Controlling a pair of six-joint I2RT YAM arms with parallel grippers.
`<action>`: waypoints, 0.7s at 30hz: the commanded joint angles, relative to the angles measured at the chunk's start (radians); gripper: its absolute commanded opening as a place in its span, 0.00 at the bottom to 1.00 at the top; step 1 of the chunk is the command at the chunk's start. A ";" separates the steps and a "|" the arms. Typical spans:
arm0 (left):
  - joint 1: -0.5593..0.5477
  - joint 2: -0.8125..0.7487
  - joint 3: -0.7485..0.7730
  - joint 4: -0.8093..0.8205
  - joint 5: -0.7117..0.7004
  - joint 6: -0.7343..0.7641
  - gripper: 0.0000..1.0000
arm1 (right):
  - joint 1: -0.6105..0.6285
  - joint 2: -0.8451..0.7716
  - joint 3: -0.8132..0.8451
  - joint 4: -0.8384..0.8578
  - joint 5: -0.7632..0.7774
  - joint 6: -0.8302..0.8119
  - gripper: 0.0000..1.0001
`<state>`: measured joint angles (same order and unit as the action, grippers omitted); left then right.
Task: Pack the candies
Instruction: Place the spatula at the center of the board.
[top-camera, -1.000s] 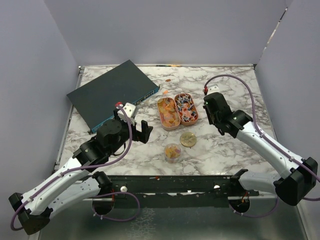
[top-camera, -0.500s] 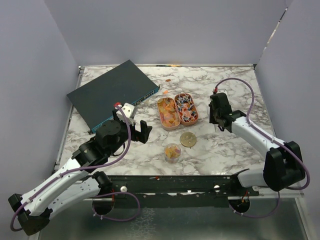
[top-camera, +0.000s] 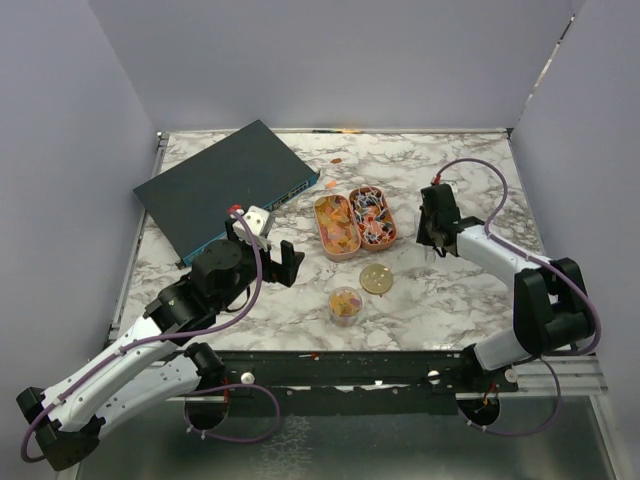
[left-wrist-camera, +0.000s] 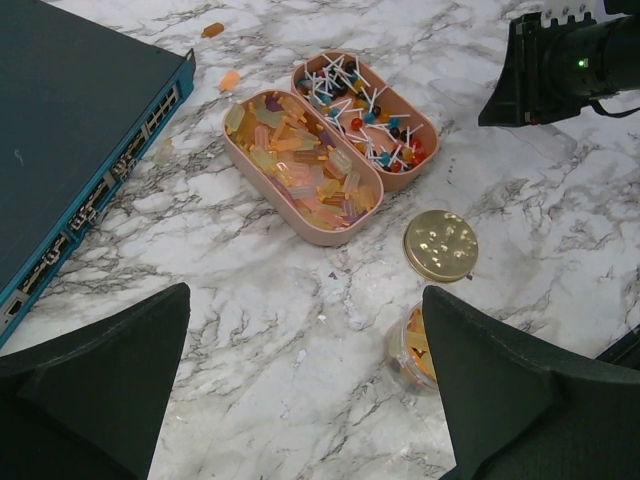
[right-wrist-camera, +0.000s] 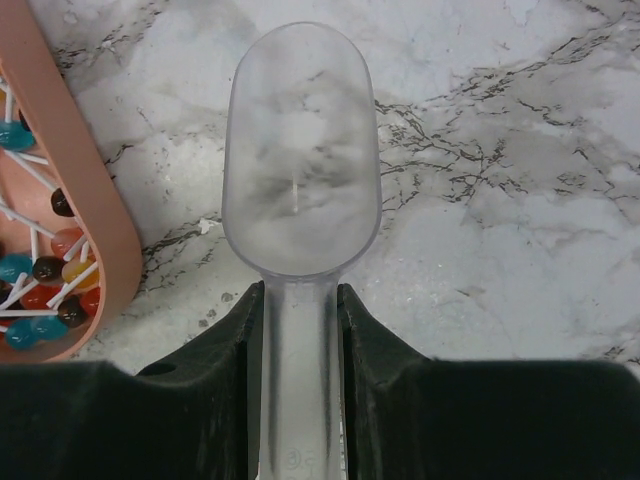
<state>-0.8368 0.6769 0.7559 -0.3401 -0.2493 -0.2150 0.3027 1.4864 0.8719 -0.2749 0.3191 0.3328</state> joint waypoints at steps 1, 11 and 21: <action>0.006 0.002 -0.007 -0.010 -0.015 0.011 0.99 | -0.025 0.046 0.001 0.043 -0.049 0.036 0.04; 0.006 0.007 -0.005 -0.008 -0.009 0.013 0.99 | -0.042 0.043 -0.005 0.040 -0.052 0.040 0.46; 0.005 0.004 -0.005 -0.008 -0.002 0.014 0.99 | -0.042 -0.068 -0.008 -0.013 -0.072 0.016 0.66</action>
<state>-0.8368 0.6865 0.7559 -0.3397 -0.2497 -0.2150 0.2665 1.4929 0.8715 -0.2584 0.2695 0.3622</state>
